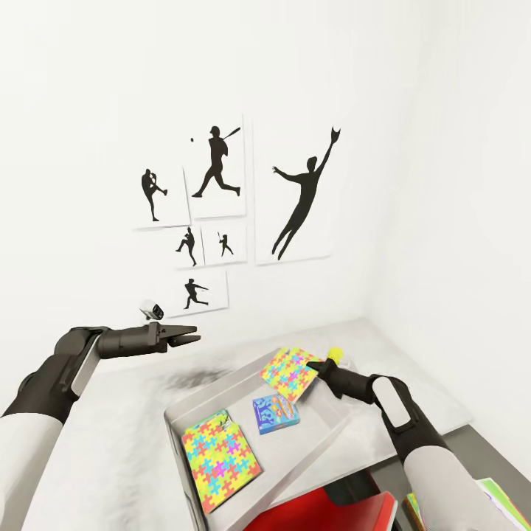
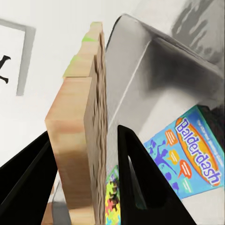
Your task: Put all the toys in the child's room - the three board games (two on the bed and one on the table), the two jigsaw puzzles on the table, and the tennis ball on the table - inside the toy box on the table in the child's room.
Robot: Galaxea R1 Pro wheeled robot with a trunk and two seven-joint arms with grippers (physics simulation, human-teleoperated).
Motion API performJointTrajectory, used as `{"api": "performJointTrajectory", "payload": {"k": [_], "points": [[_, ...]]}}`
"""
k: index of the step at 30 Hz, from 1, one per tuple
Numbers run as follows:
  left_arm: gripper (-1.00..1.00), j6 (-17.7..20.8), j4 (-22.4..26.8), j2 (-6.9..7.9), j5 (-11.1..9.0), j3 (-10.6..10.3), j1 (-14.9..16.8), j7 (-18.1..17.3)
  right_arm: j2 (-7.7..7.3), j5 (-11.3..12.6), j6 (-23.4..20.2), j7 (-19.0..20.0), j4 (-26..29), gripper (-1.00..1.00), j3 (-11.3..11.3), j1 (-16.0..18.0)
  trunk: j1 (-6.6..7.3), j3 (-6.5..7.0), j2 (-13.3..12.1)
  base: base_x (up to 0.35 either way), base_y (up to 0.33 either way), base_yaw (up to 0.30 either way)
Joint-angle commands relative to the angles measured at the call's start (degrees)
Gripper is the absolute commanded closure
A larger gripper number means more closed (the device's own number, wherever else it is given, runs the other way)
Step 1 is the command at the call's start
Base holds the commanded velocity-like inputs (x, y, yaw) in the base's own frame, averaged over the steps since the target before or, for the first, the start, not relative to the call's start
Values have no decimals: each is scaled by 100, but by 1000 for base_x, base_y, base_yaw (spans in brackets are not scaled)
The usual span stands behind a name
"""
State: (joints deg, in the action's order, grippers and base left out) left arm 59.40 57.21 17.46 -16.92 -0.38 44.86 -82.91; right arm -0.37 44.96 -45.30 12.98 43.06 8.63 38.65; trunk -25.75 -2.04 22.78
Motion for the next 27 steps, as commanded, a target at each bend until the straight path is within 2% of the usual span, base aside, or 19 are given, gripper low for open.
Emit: {"api": "performJointTrajectory", "payload": {"k": [1, 4, 8, 24, 25, 27], "points": [[-100, 60, 0, 3, -8, -5, 5, -15, 36, -31, -32, 17, -107, 100, 19, 46, -4, -14, 14, 0, 0, 0], [-100, 60, 0, 3, -11, -6, 5, -15, 127, -59, -16, -178, -428, 100, 17, 134, -4, -14, 14, 0, 0, 0], [-100, 60, 0, 3, -12, -2, 5, -15, 230, -65, -1, -382, -574, 100, 16, 156, -4, -14, 14, 0, 0, 0], [-100, 60, 0, 3, -13, -6, 5, -15, 349, -75, -22, -428, -615, 100, 16, 160, -4, -14, 14, 0, 0, 0], [-100, 60, 0, 3, -13, -5, 5, -15, 350, -75, -22, -428, -615, -100, 16, 160, -4, -14, 14, 0, 0, 0], [-100, 60, 0, 3, -13, -6, 5, -15, 353, -75, -23, -428, -615, -100, 16, 160, -4, -14, 14, 0, 0, 0]]}}
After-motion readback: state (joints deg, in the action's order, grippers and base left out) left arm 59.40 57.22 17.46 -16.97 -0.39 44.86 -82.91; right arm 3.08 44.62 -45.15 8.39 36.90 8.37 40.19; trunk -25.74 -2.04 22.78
